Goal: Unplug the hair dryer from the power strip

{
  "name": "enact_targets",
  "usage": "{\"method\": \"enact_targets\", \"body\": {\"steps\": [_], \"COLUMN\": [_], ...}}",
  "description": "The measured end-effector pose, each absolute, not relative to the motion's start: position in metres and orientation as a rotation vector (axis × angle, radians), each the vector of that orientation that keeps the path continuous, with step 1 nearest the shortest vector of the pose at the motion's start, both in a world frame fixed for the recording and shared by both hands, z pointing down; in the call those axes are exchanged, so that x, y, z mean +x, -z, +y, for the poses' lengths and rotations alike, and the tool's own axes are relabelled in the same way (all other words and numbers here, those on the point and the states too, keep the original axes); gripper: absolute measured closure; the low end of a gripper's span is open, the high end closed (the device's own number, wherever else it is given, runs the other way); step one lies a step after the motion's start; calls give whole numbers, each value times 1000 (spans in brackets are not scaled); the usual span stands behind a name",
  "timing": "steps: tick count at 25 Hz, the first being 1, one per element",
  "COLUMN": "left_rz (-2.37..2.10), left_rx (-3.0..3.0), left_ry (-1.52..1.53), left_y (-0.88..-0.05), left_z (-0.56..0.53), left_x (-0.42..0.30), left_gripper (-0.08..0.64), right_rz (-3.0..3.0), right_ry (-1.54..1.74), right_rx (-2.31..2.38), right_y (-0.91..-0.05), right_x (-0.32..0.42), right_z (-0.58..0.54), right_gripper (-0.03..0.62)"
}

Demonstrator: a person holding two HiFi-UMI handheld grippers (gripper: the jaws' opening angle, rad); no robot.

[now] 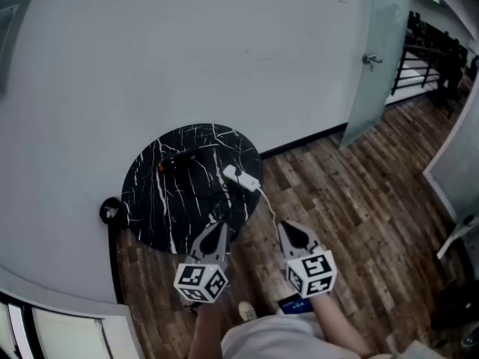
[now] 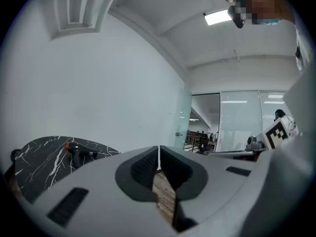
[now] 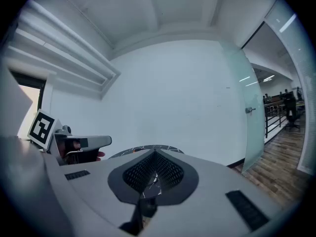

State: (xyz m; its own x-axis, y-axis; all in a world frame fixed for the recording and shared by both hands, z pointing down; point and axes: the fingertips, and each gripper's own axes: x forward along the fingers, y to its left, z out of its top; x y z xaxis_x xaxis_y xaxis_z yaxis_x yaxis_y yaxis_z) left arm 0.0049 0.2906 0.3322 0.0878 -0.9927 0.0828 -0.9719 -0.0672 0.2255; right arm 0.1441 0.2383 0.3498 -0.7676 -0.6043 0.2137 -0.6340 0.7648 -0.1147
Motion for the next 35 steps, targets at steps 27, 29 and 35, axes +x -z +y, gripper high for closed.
{"method": "enact_targets", "body": {"steps": [27,29,35], "left_rz": [-1986,-1998,-2062], "left_rx": [2055,2059,2075], "left_ry": [94,80,25], "left_y": [-362,-367,-375], "left_z": [251,234,150], "left_x": [-6,-20,-90], "left_gripper": [561,561,561], "right_rz": [-2778,-2767,-2729], "right_ry": [-315,-319,-331], "right_rx": [969,976,996], "right_y": [-378,-385,-402], "right_x": [145,134,71], "right_z": [196,178,95], "right_gripper": [595,594,594]}}
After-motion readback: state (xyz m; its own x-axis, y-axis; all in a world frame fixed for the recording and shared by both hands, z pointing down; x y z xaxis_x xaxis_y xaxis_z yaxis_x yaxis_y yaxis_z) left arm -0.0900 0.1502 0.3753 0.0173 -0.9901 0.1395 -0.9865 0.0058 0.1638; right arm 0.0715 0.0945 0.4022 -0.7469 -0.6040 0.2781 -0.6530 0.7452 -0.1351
